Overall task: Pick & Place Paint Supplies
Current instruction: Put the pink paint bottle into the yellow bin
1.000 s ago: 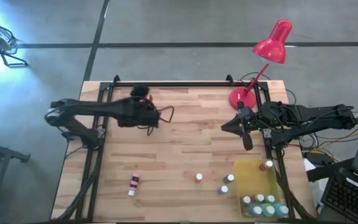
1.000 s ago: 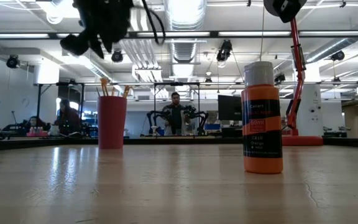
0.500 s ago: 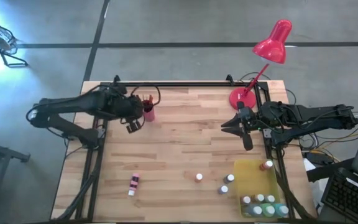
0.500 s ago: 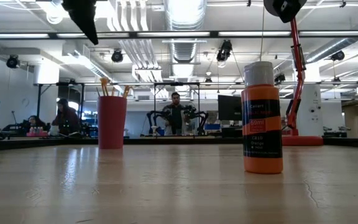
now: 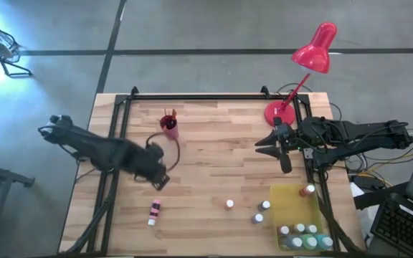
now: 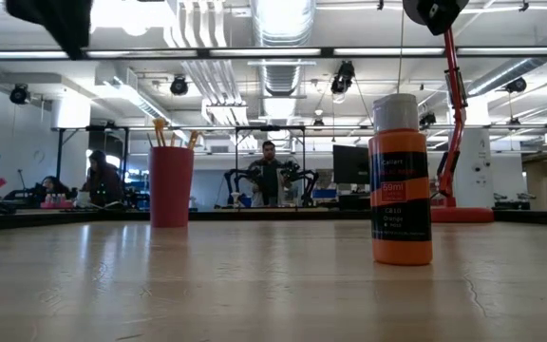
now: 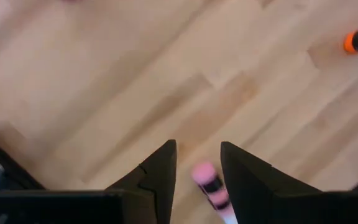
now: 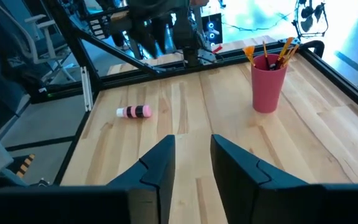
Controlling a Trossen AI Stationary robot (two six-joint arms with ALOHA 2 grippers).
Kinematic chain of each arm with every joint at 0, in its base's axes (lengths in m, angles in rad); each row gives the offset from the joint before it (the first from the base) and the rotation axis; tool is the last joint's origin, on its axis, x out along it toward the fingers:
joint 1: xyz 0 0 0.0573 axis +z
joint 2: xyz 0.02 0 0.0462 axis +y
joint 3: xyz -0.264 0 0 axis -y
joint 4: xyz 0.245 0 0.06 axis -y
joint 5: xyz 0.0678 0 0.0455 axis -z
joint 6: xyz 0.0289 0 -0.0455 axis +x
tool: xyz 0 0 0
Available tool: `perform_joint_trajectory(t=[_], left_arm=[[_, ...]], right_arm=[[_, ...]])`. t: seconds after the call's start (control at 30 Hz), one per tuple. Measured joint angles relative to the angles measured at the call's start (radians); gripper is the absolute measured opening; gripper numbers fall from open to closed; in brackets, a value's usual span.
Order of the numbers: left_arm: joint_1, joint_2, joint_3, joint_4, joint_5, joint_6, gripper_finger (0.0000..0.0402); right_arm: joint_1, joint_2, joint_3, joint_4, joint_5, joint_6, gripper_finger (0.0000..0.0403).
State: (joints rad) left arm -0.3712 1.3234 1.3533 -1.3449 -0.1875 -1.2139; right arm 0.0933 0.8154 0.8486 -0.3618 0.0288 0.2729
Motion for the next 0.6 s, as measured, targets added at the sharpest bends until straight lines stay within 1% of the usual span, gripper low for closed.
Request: perform_joint_trajectory(t=[0.2,0.27,0.43,0.5,0.6], left_arm=[[-0.175,0.045,0.0,-0.009,0.004,-0.314,0.013],[-0.204,0.059,0.0,-0.009,0.008,-0.369,0.013],[-0.206,0.086,-0.001,-0.01,0.004,-0.391,0.013],[-0.208,0.103,-0.001,-0.009,0.019,-0.337,0.0131],[-0.206,0.123,-0.001,-0.018,0.1,-0.226,0.0131]], right_arm=[[0.0,0.0,0.0,0.0,0.0,-0.043,0.0098],[0.0,0.0,0.0,-0.001,0.0,-0.048,0.0092],[0.0,0.0,0.0,-0.014,0.0,-0.048,0.0073],[0.0,0.0,0.0,-0.035,0.0,-0.049,0.0067],[0.0,0.0,0.0,-0.053,0.0,-0.061,0.006]])
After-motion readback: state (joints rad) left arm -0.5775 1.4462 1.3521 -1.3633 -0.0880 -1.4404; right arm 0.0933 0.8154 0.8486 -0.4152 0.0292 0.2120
